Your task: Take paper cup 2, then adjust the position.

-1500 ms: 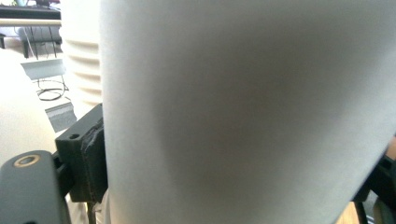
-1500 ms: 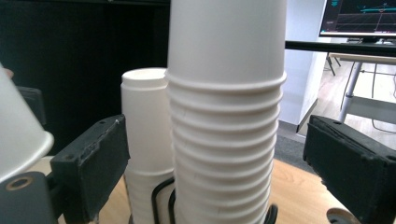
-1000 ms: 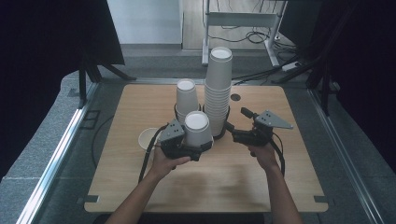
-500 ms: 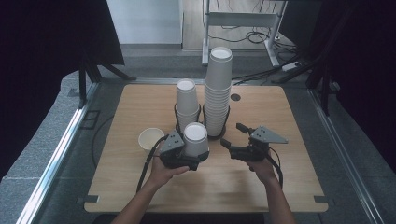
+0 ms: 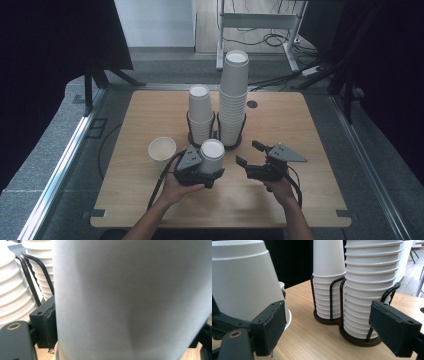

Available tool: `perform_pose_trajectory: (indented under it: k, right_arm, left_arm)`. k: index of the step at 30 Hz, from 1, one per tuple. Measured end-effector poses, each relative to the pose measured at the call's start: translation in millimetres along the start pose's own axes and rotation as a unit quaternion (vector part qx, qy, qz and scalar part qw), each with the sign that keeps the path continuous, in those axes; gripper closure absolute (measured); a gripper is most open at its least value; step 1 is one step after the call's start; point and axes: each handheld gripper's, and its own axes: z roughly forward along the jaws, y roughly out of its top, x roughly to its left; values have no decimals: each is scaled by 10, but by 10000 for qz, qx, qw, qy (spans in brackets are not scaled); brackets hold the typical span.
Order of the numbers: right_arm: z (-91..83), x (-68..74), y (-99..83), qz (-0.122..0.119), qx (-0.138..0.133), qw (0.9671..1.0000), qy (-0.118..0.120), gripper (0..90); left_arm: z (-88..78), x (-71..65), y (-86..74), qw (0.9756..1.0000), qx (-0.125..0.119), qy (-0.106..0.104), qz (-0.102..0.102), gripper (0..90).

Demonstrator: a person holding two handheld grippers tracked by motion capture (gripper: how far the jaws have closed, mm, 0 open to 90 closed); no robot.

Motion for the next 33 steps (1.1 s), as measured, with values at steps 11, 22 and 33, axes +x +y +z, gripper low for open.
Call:
perform_pose_trajectory:
  k: [11, 22, 33]
  right_arm:
    - [-66, 69, -31, -29, 16, 10000, 38, 148]
    - [-136, 100, -40, 49, -36, 9999, 106, 148]
    - [-136, 178, -64, 51, 62, 9996, 273, 147]
  left_arm:
    - [164, -40, -136, 9988, 493, 9, 63, 125]
    - [297, -51, -219, 9957, 922, 96, 12, 124]
    - [346, -62, -238, 9925, 1210, 145, 92, 124]
